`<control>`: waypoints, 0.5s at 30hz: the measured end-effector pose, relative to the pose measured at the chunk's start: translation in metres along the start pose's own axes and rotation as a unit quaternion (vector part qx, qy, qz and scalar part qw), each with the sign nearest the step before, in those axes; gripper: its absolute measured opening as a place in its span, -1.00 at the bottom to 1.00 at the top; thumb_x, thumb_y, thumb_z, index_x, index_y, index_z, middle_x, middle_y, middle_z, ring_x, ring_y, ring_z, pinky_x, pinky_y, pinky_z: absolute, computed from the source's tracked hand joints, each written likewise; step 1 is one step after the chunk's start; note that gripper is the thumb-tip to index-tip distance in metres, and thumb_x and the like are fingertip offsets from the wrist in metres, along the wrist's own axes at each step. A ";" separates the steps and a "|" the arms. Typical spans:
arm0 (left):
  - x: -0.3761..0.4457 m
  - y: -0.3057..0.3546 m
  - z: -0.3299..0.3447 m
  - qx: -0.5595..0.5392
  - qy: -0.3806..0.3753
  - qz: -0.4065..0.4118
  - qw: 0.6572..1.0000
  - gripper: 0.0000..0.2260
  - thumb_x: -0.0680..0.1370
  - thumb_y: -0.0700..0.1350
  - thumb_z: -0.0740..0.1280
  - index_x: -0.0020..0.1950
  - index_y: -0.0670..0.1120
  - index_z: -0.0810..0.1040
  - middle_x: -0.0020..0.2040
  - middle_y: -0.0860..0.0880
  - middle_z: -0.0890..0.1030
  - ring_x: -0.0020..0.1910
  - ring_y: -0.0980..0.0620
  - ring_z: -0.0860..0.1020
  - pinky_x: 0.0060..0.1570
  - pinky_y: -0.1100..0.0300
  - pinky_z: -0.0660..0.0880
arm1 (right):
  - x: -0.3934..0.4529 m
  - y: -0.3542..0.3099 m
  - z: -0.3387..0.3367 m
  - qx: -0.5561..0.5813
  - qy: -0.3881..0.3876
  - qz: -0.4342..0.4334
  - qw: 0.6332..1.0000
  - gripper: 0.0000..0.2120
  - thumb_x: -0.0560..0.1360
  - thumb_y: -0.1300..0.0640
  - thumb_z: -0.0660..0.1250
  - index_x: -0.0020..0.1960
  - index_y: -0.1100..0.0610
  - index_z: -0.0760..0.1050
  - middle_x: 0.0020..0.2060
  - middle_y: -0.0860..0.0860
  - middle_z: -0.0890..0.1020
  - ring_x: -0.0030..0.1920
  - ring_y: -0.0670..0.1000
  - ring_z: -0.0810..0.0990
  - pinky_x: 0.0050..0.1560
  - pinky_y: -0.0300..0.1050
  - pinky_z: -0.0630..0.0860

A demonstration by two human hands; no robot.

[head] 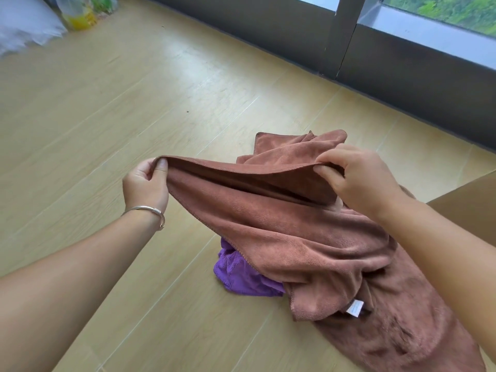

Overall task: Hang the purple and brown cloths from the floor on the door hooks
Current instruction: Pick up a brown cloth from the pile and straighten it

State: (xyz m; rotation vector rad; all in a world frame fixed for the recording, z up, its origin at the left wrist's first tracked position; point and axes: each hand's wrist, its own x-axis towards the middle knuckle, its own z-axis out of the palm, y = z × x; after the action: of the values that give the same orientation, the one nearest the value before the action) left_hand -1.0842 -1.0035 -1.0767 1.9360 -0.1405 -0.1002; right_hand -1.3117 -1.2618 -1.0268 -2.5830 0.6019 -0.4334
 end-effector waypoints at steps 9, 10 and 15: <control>-0.005 0.038 -0.041 -0.030 0.006 -0.021 0.999 -0.88 0.56 -0.14 0.35 -0.13 0.06 0.61 -0.25 0.11 0.62 -0.31 0.19 0.54 -0.11 0.12 0.48 | 0.017 -0.062 -0.023 -0.005 0.028 0.011 1.000 -0.90 0.49 0.07 0.40 -0.04 0.04 0.67 -0.14 -0.05 0.64 -0.06 0.03 0.58 -0.13 -0.05 0.50; -0.006 0.047 -0.049 -0.036 0.008 -0.024 0.999 -0.88 0.56 -0.15 0.35 -0.13 0.06 0.61 -0.25 0.10 0.63 -0.29 0.16 0.54 -0.10 0.11 0.49 | 0.020 -0.072 -0.030 -0.010 0.029 0.012 0.999 -0.89 0.50 0.06 0.39 -0.04 0.03 0.67 -0.15 -0.06 0.63 -0.07 0.02 0.57 -0.16 -0.08 0.48; -0.010 0.102 -0.111 -0.029 0.039 -0.042 0.998 -0.93 0.56 -0.09 0.34 -0.03 -0.01 0.63 -0.17 0.02 0.65 -0.19 0.07 0.59 0.05 0.01 0.55 | 0.035 -0.135 -0.084 -0.031 0.013 0.013 0.999 -0.85 0.52 0.01 0.34 -0.04 0.00 0.66 -0.25 -0.04 0.54 -0.18 0.08 0.52 -0.24 -0.05 0.44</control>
State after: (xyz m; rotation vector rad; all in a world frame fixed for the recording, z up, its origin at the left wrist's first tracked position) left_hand -1.0836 -0.9357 -0.9415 1.8859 -0.0044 -0.0827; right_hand -1.2694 -1.2000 -0.8827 -2.6294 0.6662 -0.4470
